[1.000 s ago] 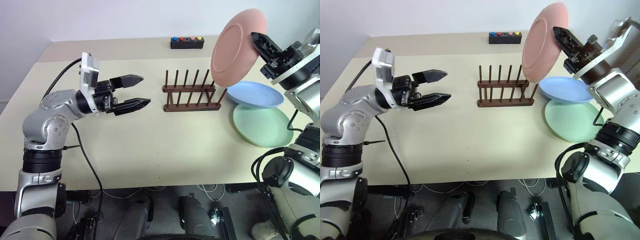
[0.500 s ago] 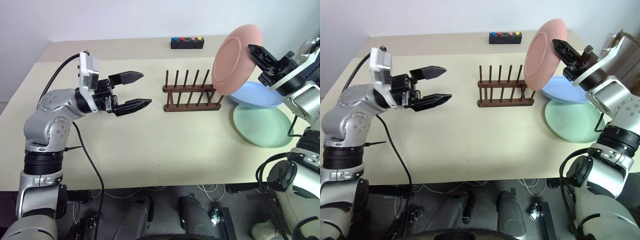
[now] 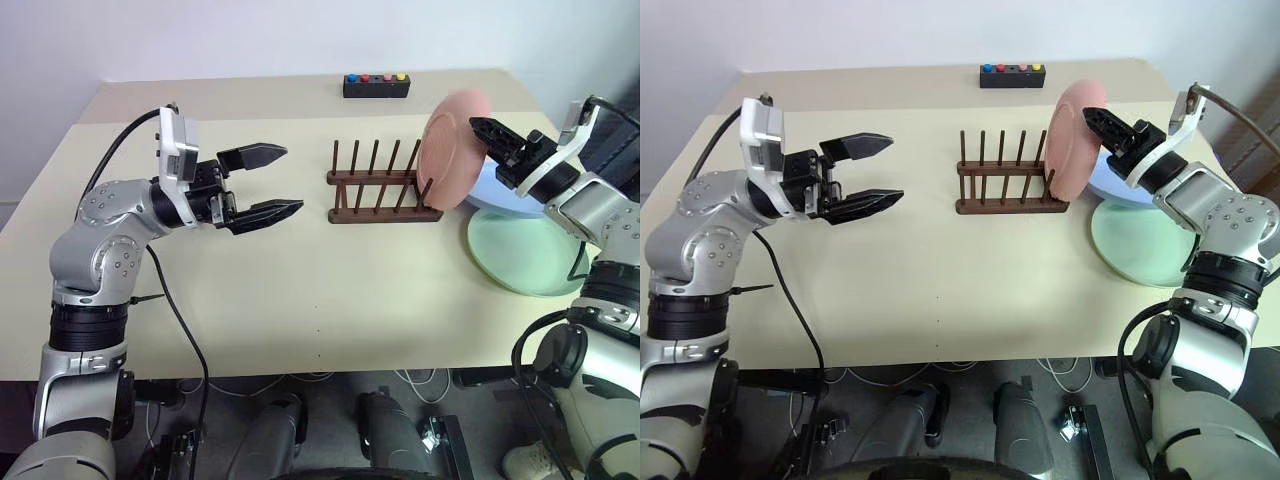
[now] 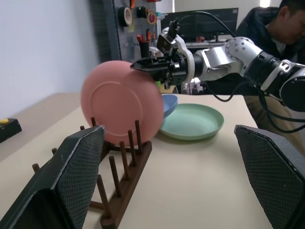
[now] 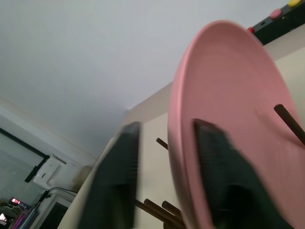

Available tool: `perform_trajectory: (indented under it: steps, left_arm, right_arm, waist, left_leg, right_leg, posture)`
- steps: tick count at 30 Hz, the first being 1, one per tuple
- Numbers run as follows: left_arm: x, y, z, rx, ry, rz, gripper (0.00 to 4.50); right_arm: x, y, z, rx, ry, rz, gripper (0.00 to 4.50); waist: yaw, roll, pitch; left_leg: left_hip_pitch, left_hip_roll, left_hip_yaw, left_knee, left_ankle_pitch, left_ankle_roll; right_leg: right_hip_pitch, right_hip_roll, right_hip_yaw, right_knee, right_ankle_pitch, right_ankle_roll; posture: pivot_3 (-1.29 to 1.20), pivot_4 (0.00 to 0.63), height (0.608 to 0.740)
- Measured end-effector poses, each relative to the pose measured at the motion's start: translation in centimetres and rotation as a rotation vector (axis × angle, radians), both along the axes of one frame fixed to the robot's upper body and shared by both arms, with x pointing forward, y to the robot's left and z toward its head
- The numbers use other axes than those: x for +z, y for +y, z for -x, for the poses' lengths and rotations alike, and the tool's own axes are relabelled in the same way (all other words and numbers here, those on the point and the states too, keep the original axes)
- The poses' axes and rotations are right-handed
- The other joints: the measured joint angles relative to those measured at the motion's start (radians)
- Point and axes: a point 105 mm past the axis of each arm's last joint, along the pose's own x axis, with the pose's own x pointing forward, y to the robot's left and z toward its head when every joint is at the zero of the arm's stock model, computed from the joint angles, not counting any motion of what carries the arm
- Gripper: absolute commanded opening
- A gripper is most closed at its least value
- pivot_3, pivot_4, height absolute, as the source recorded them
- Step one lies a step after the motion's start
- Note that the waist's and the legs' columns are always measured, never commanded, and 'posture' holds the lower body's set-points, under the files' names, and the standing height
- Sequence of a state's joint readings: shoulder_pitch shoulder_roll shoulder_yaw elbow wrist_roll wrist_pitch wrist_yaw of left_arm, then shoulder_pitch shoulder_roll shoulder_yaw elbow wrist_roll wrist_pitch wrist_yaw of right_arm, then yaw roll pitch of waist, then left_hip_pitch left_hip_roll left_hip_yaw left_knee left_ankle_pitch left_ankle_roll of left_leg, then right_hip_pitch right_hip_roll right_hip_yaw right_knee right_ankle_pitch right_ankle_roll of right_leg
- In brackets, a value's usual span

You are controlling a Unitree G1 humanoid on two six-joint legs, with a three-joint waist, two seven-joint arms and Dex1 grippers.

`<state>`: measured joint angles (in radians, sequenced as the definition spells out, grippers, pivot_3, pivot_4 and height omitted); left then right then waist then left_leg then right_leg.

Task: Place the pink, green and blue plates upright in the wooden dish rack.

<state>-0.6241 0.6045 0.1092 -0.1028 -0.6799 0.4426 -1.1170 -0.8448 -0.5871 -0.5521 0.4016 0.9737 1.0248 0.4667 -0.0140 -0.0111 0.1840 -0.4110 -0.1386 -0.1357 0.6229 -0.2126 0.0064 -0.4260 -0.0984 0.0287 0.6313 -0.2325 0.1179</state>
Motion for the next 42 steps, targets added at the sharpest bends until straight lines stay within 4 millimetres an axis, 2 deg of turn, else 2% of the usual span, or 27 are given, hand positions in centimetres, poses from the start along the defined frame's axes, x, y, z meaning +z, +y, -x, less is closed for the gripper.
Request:
perform_trajectory:
  steps: [2, 3, 6, 10, 15, 17, 21, 23, 28, 32, 35, 38, 42]
  left_arm:
    - [0.0, 0.0, 0.0, 0.000, 0.000, 0.000, 4.50]
    - [0.0, 0.0, 0.0, 0.001, 0.001, 0.000, 4.50]
    - [-0.1, 0.0, 0.0, 0.000, 0.003, 0.002, 4.50]
    - [-0.5, 0.1, 0.0, 0.004, 0.016, 0.002, 4.50]
    - [-0.9, 0.1, 0.3, -0.008, 0.034, -0.001, 4.50]
    - [-1.0, -0.2, 0.8, -0.041, 0.042, -0.009, 4.50]
    - [-1.7, -0.7, 1.2, -0.094, 0.078, -0.027, 4.50]
    - [-2.2, -1.2, 1.5, -0.130, 0.094, -0.043, 4.50]
    - [-2.7, -1.7, 1.9, -0.180, 0.115, -0.060, 4.50]
    - [-3.0, -2.0, 2.1, -0.201, 0.125, -0.072, 4.50]
    - [-3.0, -1.9, 2.1, -0.197, 0.124, -0.075, 4.50]
    - [-3.0, -1.8, 2.0, -0.189, 0.121, -0.081, 4.50]
    - [-3.0, -1.8, 1.8, -0.172, 0.121, -0.080, 4.50]
  right_arm:
    - [0.1, -0.1, -0.1, -0.008, -0.001, 0.010, 4.30]
    - [0.0, -0.2, -0.2, -0.020, -0.001, 0.023, 4.41]
    - [0.5, -0.9, -0.2, -0.080, -0.040, 0.094, 4.41]
    - [2.0, -2.5, 0.8, -0.170, -0.132, 0.177, 4.41]
    - [0.9, -4.5, 3.4, -0.252, -0.148, 0.376, 4.41]
    - [-0.8, -4.7, 5.6, -0.217, -0.108, 0.610, 4.41]
    - [-4.9, -4.0, 8.2, -0.071, 0.009, 0.866, 4.41]
    - [-6.9, -4.3, 9.8, -0.005, 0.104, 1.000, 4.41]
    - [-10.8, -4.9, 12.3, 0.091, 0.271, 1.152, 4.41]
    - [-12.0, -5.2, 12.3, 0.088, 0.302, 1.210, 4.41]
    - [-13.4, -6.1, 12.1, 0.078, 0.333, 1.281, 3.58]
    - [-13.7, -7.1, 11.6, 0.043, 0.342, 1.334, 2.07]
    - [-13.9, -7.3, 11.3, 0.061, 0.315, 1.408, 0.02]
  waist:
    - [0.000, 0.000, 0.000]
    - [-0.001, 0.000, 0.000]
    - [0.000, 0.000, 0.000]
    - [0.004, 0.000, 0.000]
    - [0.004, 0.000, 0.000]
    - [0.006, 0.000, 0.000]
    - [0.000, 0.001, 0.000]
    - [0.003, 0.002, 0.000]
    - [0.003, 0.001, 0.000]
    - [0.004, 0.001, 0.000]
    - [0.007, 0.001, 0.000]
    - [0.007, 0.001, 0.000]
    - [0.007, 0.001, 0.001]
  left_leg:
    - [0.000, 0.000, 0.000, 0.000, 0.000, 0.000]
    - [0.000, 0.000, 0.000, 0.000, 0.000, 0.000]
    - [0.000, 0.000, 0.000, 0.000, 0.000, 0.000]
    - [0.000, 0.000, 0.000, 0.000, 0.000, 0.000]
    - [-0.001, 0.000, 0.000, 0.000, 0.000, 0.000]
    - [-0.001, 0.000, 0.000, 0.000, 0.000, 0.001]
    - [0.000, 0.001, 0.001, 0.001, -0.001, 0.001]
    - [0.000, 0.001, 0.001, 0.002, -0.001, 0.001]
    - [-0.001, 0.002, 0.002, 0.003, -0.001, 0.001]
    - [-0.001, 0.003, 0.002, 0.003, -0.001, 0.001]
    - [-0.001, 0.003, 0.002, 0.003, -0.001, 0.002]
    - [-0.001, 0.003, 0.002, 0.004, -0.001, 0.002]
    - [-0.001, 0.003, 0.002, 0.004, -0.001, 0.002]
  right_leg:
    - [0.000, 0.000, 0.000, 0.000, 0.000, 0.000]
    - [0.000, 0.000, 0.000, 0.000, 0.000, 0.000]
    - [0.000, 0.000, 0.000, 0.000, 0.000, 0.000]
    - [0.000, 0.000, 0.000, -0.001, 0.000, 0.000]
    - [0.000, 0.000, 0.000, -0.001, 0.000, 0.000]
    - [0.000, 0.000, -0.001, -0.001, 0.000, 0.000]
    - [0.001, 0.000, 0.000, -0.001, 0.000, 0.000]
    - [0.001, 0.000, 0.000, -0.001, -0.001, 0.000]
    - [0.002, 0.000, 0.000, -0.002, -0.002, -0.002]
    - [0.002, 0.000, 0.000, -0.002, -0.002, -0.002]
    - [0.002, 0.000, 0.000, -0.002, -0.002, -0.002]
    - [0.002, 0.000, 0.000, -0.002, -0.002, -0.002]
    - [0.002, 0.000, 0.000, -0.002, -0.001, -0.001]
  posture:
    - [0.00, 0.150, 0.740]
    - [0.00, 0.150, 0.740]
    - [0.00, 0.150, 0.740]
    - [0.00, 0.150, 0.740]
    - [0.00, 0.150, 0.740]
    - [0.00, 0.150, 0.740]
    - [0.00, 0.150, 0.740]
    - [0.00, 0.150, 0.740]
    - [0.00, 0.150, 0.740]
    - [0.00, 0.150, 0.740]
    - [0.00, 0.150, 0.740]
    - [0.00, 0.150, 0.740]
    - [0.00, 0.150, 0.740]
